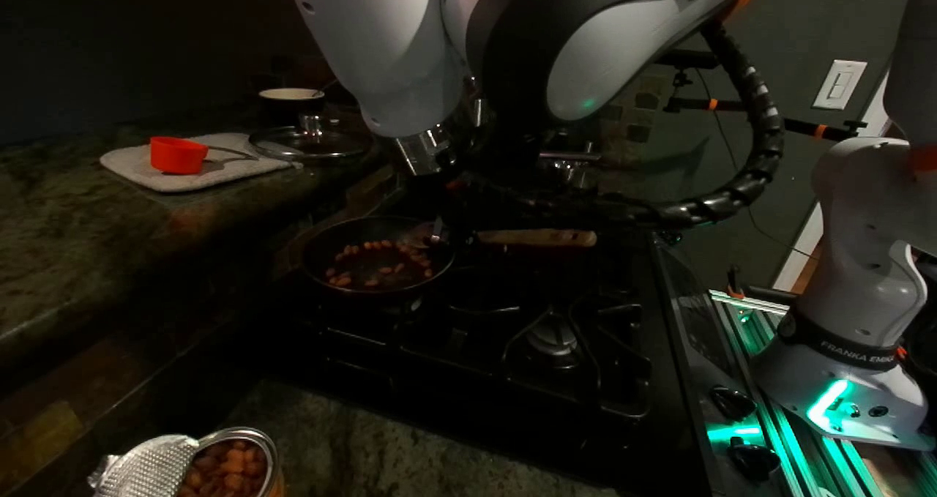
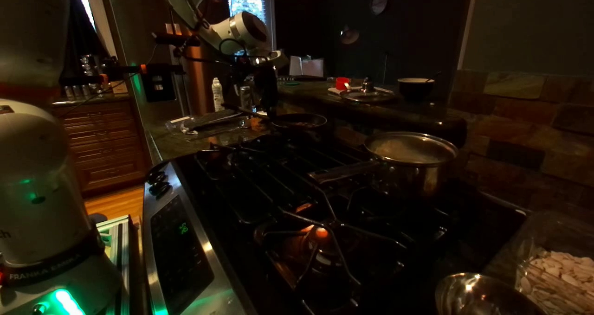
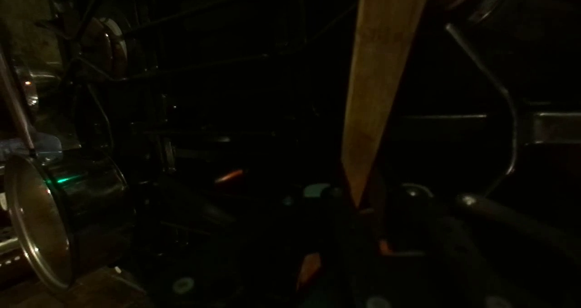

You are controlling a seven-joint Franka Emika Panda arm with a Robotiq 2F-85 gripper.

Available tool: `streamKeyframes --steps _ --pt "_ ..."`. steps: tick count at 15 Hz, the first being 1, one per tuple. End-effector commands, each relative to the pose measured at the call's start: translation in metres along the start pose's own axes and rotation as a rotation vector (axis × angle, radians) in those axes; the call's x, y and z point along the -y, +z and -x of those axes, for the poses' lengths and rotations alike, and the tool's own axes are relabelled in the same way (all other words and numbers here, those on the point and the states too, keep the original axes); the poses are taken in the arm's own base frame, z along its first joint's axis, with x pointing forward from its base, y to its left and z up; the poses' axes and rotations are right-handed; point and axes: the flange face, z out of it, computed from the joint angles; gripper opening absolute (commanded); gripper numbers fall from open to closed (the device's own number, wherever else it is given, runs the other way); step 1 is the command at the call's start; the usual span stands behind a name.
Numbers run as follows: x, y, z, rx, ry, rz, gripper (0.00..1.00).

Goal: Use the spoon to stir the contents in the pan

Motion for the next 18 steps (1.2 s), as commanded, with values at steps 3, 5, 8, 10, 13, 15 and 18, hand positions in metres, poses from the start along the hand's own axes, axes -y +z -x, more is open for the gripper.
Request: streamKeyframes --steps 3,5,8,10,13,15,18 --pt "0.012 -0.017 0.022 0.04 -0.117 0.033 0.05" --pt "0.023 -0.018 0.028 0.045 -0.159 0.045 0.05" --pt "0.033 -0.022 0.037 0.046 -0.208 0.047 0.05" --pt "0.039 -0.026 0.041 0.04 -0.237 0.04 0.05" --pt "0.048 -0.032 0.045 0.019 -0.267 0.02 0.05" --pt "0.054 -0.036 0.046 0.004 -0.272 0.004 0.05" --pt "0.062 -0.042 0.044 -0.015 -0.255 -0.025 0.05"
